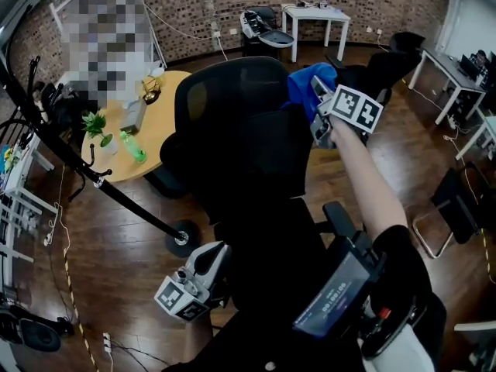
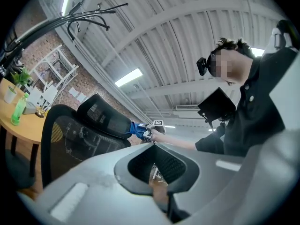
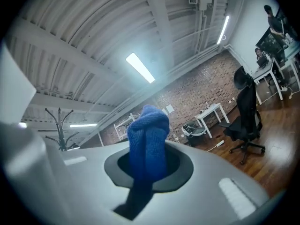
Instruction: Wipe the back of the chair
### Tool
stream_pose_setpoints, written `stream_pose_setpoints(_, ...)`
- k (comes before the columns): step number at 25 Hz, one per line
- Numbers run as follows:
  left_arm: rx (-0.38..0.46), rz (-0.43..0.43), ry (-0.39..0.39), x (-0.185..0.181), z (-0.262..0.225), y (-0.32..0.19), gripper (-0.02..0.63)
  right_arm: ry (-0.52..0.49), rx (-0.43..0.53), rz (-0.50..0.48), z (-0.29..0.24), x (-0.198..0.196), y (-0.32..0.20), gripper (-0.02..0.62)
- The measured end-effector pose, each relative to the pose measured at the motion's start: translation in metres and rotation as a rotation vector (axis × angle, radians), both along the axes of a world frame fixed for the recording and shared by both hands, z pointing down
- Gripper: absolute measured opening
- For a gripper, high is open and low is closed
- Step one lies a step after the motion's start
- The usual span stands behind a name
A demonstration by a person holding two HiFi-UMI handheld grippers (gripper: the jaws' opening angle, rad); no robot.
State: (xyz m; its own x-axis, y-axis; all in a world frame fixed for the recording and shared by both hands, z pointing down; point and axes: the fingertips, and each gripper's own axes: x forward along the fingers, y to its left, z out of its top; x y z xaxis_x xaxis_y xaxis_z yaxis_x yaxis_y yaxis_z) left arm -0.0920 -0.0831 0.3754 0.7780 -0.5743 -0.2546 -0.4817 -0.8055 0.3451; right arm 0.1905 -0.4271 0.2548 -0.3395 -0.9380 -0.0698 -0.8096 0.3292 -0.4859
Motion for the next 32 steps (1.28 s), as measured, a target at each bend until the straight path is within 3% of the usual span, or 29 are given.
stream_pose_setpoints(6,0.0,0.005,0.006,0.004,0.001,0.002,0.003,0.083,0.191,0.076,-0.058,0.018,0.035,0.029)
stream_pose_setpoints(10,-0.002,-0.019,0.012,-0.003,0.002,0.005,0.003,0.281,0.322,0.163,-0.07,-0.007,0.042,0.029)
stream_pose_setpoints(13,-0.002,-0.057,0.027,-0.01,-0.001,0.008,0.003,0.396,0.238,0.054,-0.026,-0.06,0.02,0.029)
stream_pose_setpoints(17,-0.01,-0.12,0.043,-0.029,-0.005,0.015,0.003,0.434,0.117,-0.046,0.032,-0.12,-0.004,0.029)
stream_pose_setpoints(25,-0.046,-0.265,0.05,-0.069,0.004,0.037,0.003,0.446,0.127,-0.281,0.063,-0.243,0.001,0.029)
stream_pose_setpoints(32,-0.061,-0.344,0.053,-0.096,0.008,0.056,0.003,0.402,0.106,-0.448,0.08,-0.318,0.024,0.029)
